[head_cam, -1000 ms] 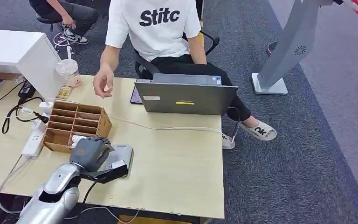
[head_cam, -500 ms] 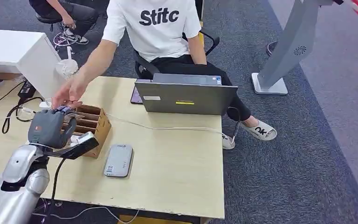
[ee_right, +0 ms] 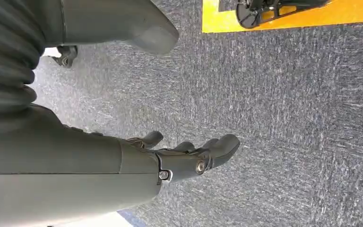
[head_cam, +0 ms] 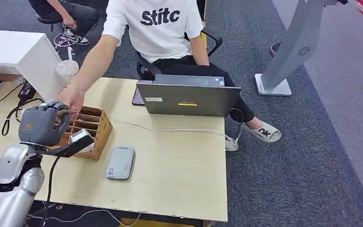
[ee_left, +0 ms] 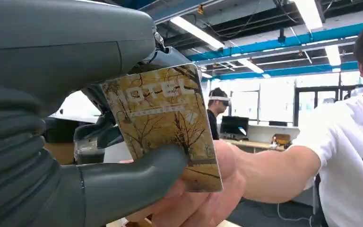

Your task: Pass the card to the sensor for recognition and then transmit it.

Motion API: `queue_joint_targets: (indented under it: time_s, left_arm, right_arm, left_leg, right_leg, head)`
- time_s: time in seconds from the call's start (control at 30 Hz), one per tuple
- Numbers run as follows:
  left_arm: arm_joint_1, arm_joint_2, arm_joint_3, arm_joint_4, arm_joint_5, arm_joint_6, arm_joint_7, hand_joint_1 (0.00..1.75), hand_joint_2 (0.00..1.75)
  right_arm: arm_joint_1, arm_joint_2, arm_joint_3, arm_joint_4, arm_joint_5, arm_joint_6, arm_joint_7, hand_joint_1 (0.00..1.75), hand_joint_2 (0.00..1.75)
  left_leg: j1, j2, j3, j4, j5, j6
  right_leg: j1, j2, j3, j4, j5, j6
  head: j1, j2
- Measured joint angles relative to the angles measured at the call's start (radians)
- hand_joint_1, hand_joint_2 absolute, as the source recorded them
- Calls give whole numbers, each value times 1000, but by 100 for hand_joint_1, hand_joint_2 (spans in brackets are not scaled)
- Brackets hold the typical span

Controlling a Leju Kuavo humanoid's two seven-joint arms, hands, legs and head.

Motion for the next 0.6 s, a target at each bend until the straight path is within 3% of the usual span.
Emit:
queue_joint_targets:
  time_s: [0.13, 0.17, 0.2, 0.23, 0.37, 0.6]
  left_arm:
    - [10, -20, 0, -10, -23, 34, -1, 175, 175]
    - [12, -25, 0, -13, -26, 41, -1, 155, 175]
    - [14, -30, 0, -16, -26, 53, 2, 33, 175]
    - [17, -37, 0, -22, -26, 74, 6, 0, 175]
    - [26, -68, 10, -52, -26, 174, 6, 0, 175]
    - [34, -90, 22, -72, -25, 180, 7, 0, 175]
  right_arm:
    - [0, 2, -1, 0, 3, -1, 1, 0, 175]
    - [0, 2, -2, 0, 5, -1, 1, 0, 175]
    - [-1, 2, -2, 0, 6, -1, 1, 0, 175]
    - [0, 2, -2, 0, 11, -2, 2, 0, 175]
    - [-1, 2, -6, 0, 22, -3, 10, 0, 175]
    - [-2, 4, -7, 0, 23, -4, 13, 0, 175]
  left_leg:
    - [0, 0, 0, 0, 0, 0]
    - [0, 0, 0, 0, 0, 0]
    - [0, 0, 0, 0, 0, 0]
    - [0, 0, 0, 0, 0, 0]
    - [0, 0, -1, 0, 0, 0]
    - [0, 0, -1, 0, 0, 0]
  right_leg:
    - [0, 0, 0, 0, 0, 0]
    - [0, 0, 0, 0, 0, 0]
    - [0, 1, 0, 0, 0, 0]
    - [0, 1, 0, 0, 0, 0]
    - [0, -1, 0, 0, 0, 0]
    - [0, -1, 0, 0, 0, 0]
  head:
    - [0, 0]
    - [0, 0]
    - [0, 0]
    - [0, 0]
    - [0, 0]
    - [0, 0]
